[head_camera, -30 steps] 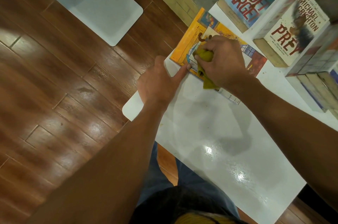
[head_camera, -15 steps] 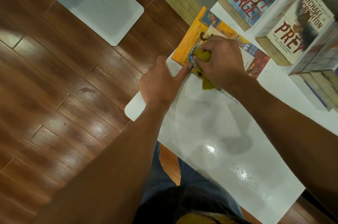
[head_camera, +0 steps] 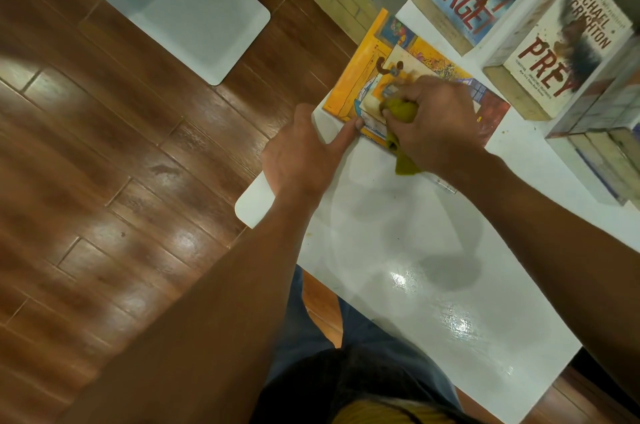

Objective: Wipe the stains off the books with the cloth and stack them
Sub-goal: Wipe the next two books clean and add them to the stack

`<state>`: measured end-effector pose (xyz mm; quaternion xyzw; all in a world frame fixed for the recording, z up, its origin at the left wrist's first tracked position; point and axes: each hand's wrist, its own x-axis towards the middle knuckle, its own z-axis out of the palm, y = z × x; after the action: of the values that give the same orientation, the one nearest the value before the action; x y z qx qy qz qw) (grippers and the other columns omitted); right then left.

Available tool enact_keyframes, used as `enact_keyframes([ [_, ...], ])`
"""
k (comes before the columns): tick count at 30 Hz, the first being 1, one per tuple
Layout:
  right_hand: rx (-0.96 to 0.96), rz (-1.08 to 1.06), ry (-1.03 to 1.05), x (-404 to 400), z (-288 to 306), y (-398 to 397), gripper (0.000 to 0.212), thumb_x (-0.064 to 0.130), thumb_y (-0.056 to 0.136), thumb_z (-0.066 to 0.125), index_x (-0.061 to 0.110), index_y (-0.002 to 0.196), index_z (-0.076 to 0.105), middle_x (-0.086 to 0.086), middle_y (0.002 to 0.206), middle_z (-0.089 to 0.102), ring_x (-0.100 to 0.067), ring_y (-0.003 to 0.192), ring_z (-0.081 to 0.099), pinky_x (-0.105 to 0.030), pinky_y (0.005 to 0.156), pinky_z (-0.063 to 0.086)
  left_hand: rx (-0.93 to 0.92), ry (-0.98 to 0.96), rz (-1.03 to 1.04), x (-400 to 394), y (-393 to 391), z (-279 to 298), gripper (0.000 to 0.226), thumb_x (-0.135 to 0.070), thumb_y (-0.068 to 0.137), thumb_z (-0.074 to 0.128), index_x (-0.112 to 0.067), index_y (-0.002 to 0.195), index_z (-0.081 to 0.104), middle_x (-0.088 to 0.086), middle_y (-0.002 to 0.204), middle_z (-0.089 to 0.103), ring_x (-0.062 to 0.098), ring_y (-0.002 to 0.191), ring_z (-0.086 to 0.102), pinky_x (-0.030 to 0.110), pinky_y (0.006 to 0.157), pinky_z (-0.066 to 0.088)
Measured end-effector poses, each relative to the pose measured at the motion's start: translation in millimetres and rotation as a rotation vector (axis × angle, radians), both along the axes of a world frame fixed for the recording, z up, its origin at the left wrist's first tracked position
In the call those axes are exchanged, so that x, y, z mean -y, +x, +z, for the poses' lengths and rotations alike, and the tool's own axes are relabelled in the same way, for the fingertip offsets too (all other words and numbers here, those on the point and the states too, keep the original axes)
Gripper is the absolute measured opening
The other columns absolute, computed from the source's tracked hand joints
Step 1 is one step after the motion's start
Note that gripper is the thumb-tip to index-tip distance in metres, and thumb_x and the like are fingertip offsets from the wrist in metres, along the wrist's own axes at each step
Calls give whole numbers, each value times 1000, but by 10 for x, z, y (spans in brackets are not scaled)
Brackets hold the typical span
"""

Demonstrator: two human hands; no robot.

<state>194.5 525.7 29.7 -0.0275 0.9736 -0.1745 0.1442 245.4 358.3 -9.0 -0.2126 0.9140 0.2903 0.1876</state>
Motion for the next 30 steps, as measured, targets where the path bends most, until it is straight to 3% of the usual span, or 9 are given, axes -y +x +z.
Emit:
enact_keyframes([
  [2, -8, 55, -15, -32, 17, 37, 25, 27, 86, 72, 14, 106, 77, -9, 104, 70, -33, 94, 62, -42, 84, 52, 0, 8, 5, -8, -3, 4, 73, -88, 79, 44, -29, 121, 54, -10, 103, 67, 9, 82, 53, 30, 69, 35],
  [5, -34, -67, 17, -79, 31, -15, 29, 32, 89, 72, 18, 114, 75, -7, 109, 70, -28, 101, 62, -29, 82, 45, 3, 10, 4, -5, -13, -2, 73, -88, 80, 44, -28, 122, 54, -9, 103, 68, 7, 79, 48, 30, 69, 37],
  [9, 13, 48, -12, -7, 31, 69, 25, 27, 85, 73, 15, 106, 76, -8, 105, 70, -33, 95, 62, -41, 83, 52, -10, 10, 6, -13, -1, -6, 74, -88, 79, 44, -28, 122, 54, -9, 104, 68, 11, 84, 58, 30, 69, 38],
  [13, -18, -92, 73, -34, 63, -42, 30, 34, 91, 70, 20, 117, 73, -3, 116, 68, -25, 110, 59, -25, 79, 36, -1, 27, 9, -10, -11, 7, 73, -86, 80, 45, -29, 126, 53, -9, 112, 68, 12, 94, 62, 28, 73, 39],
  [16, -14, -8, 12, -23, 57, -47, 30, 33, 88, 73, 16, 113, 74, -5, 114, 69, -27, 107, 62, -31, 86, 47, -9, 27, 14, -13, 4, -1, 73, -86, 80, 45, -29, 125, 53, -10, 111, 68, 8, 89, 57, 28, 73, 38],
  [18, -15, -82, 58, -83, 28, -170, 35, 39, 89, 72, 16, 116, 73, -4, 117, 68, -25, 109, 61, -29, 87, 44, -8, 38, 21, -17, -1, -8, 72, -86, 80, 45, -30, 126, 53, -10, 113, 68, 5, 87, 52, 28, 74, 39],
  [21, -45, -197, 107, -88, 9, -377, 39, 44, 90, 69, 18, 120, 71, -4, 120, 67, -23, 111, 59, -27, 87, 42, -16, 31, 14, -15, 5, -7, 73, -86, 80, 45, -30, 126, 53, -11, 112, 68, 10, 94, 61, 28, 74, 39],
  [24, -20, -78, 146, 11, 23, -423, 40, 42, 92, 68, 17, 123, 69, -7, 124, 64, -27, 115, 55, -37, 92, 46, -22, 30, 21, -11, 5, -14, 73, -86, 80, 45, -30, 126, 53, -11, 112, 68, 13, 97, 64, 28, 73, 38],
  [30, -14, -51, 128, -36, 15, -542, 42, 44, 91, 68, 17, 123, 68, -7, 123, 65, -25, 113, 59, -36, 94, 46, -27, 24, 20, -16, 7, -37, 72, -87, 80, 45, -30, 123, 54, -11, 108, 68, 8, 86, 57, 29, 71, 39],
])
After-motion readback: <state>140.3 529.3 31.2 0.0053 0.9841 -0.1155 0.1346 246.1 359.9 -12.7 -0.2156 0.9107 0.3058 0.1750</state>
